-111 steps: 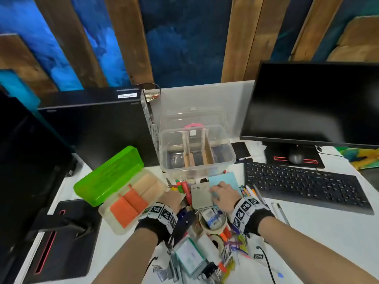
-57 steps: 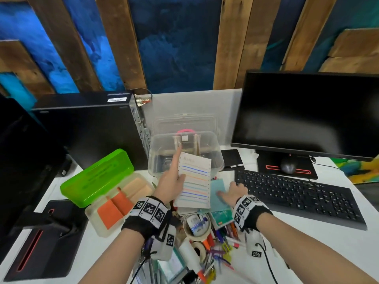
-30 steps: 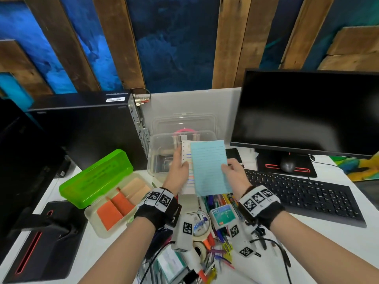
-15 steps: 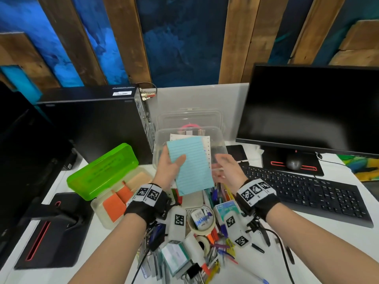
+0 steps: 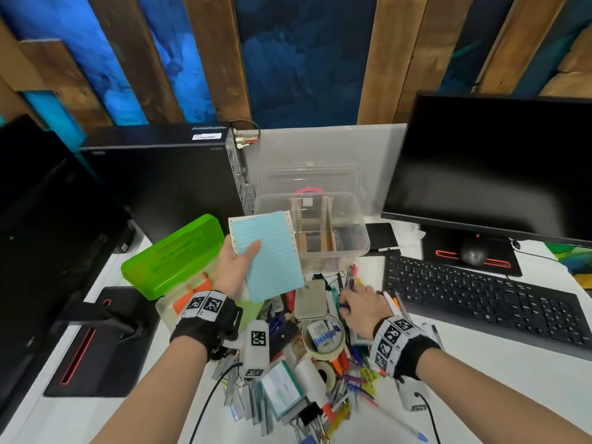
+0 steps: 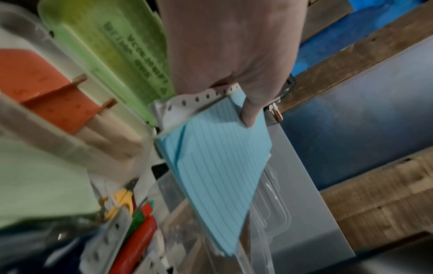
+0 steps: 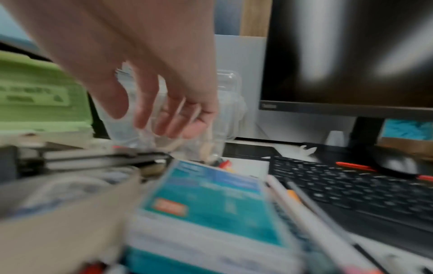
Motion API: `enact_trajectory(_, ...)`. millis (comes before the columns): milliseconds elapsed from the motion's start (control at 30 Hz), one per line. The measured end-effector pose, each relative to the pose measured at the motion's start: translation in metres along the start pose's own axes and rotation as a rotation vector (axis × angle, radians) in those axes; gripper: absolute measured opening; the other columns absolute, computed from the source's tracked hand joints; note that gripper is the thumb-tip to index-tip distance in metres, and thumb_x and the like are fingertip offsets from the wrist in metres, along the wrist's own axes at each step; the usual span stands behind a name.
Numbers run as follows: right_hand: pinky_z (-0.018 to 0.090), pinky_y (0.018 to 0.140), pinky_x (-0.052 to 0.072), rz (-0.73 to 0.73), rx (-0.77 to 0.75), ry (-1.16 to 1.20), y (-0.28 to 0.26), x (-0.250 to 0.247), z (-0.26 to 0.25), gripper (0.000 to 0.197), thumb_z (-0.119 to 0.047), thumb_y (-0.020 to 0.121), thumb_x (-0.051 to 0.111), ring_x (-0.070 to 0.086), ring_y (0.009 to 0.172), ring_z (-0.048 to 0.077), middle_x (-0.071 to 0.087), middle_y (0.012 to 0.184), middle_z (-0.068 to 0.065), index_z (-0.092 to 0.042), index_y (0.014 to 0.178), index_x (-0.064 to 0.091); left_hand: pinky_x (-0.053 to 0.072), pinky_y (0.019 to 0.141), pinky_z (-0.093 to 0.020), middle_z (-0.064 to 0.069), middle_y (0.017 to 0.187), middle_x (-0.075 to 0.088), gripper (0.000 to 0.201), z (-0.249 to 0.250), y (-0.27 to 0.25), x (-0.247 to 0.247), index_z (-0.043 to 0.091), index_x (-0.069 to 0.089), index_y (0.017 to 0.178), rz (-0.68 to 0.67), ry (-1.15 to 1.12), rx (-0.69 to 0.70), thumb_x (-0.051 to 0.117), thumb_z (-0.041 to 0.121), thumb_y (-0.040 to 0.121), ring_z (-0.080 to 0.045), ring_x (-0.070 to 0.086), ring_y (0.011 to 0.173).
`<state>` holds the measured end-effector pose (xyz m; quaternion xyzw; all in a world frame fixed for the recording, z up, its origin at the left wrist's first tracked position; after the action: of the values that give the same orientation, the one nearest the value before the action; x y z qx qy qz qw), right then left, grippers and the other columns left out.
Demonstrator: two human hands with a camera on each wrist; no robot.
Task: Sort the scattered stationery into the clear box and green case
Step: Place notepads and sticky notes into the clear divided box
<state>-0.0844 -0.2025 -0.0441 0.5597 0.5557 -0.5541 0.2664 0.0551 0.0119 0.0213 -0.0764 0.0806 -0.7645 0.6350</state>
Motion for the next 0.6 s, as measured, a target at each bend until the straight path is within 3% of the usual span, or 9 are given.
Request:
enact_trajectory(67,0.036,0.091,0.042,0.103,-0.124,0.17,0.005,-0.008,-0.029,0.02,-0.025,0.095,0.044,0.049,0.109,0.022,0.052,0.115,0.001,-0.021,0.109,0.057,0.051,0.091,-0.049,-0.007,0.118,0.064,0.029,0.006,0.001,-0.012,0.015,0.05,0.119,0.08,0.023,0.033,0.061,0.016,0.092,-0.026,0.063,0.107)
enact_trajectory(167,0.038,0.09,0.047,0.091,-0.303,0.349,0.012,-0.004,-0.082,0.017,-0.017,0.093,0.049,0.055,0.101,0.021,0.06,0.109,0.003,-0.016,0.105,0.061,0.051,0.092,-0.048,-0.008,0.12,0.063,0.029,0.016,0.003,-0.033,0.01,0.049,0.121,0.184,0.024,0.063,0.058,0.014,0.094,-0.026,0.063,0.108)
enact_trajectory(267,0.045,0.107,0.033,0.062,-0.435,0.097,0.022,0.016,-0.125,0.029,-0.024,0.094,0.048,0.045,0.118,0.025,0.055,0.123,0.006,-0.017,0.121,0.057,0.051,0.093,-0.049,-0.009,0.12,0.063,0.03,0.021,0.007,-0.052,0.008,0.049,0.122,0.204,0.027,0.068,0.058,0.014,0.094,-0.026,0.063,0.106)
enact_trajectory(333,0.054,0.115,0.01,-0.043,-0.418,-0.154,0.032,0.031,-0.144,0.043,-0.035,0.096,0.043,0.035,0.132,0.026,0.046,0.137,0.005,-0.019,0.137,0.044,0.05,0.094,-0.052,-0.009,0.119,0.064,0.028,0.023,0.012,-0.062,0.011,0.05,0.119,0.196,0.047,0.074,0.059,0.015,0.093,-0.027,0.063,0.107)
enact_trajectory(400,0.061,0.113,-0.005,-0.135,-0.361,-0.253,0.046,0.043,-0.155,0.05,-0.043,0.097,0.038,0.029,0.137,0.027,0.044,0.14,0.005,-0.019,0.141,0.036,0.049,0.095,-0.052,-0.008,0.118,0.064,0.023,0.026,0.017,-0.067,0.014,0.051,0.114,0.18,0.088,0.082,0.059,0.015,0.093,-0.026,0.063,0.107)
enact_trajectory(500,0.063,0.111,-0.009,-0.203,-0.236,-0.231,0.066,0.055,-0.16,0.056,-0.051,0.093,0.038,0.028,0.138,0.028,0.047,0.138,0.005,-0.02,0.139,0.038,0.049,0.094,-0.053,-0.005,0.116,0.065,0.02,0.026,0.026,-0.07,0.022,0.052,0.11,0.123,0.121,0.078,0.059,0.016,0.093,-0.024,0.063,0.106)
enact_trajectory(600,0.066,0.109,-0.007,-0.25,-0.177,-0.298,0.072,0.058,-0.167,0.067,-0.058,0.089,0.041,0.026,0.138,0.029,0.041,0.143,0.007,-0.017,0.141,0.036,0.05,0.093,-0.052,-0.005,0.117,0.065,0.023,0.024,0.03,-0.07,0.021,0.052,0.115,0.057,0.132,0.076,0.06,0.017,0.093,-0.023,0.064,0.107)
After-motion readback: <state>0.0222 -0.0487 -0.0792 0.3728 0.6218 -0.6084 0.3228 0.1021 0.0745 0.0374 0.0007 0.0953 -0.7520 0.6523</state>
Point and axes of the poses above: each hand's wrist, its own y-axis towards the middle knuckle, its own x-axis out of the palm, z = x × y, the point moved 3 cm from there along y, towards the middle knuckle
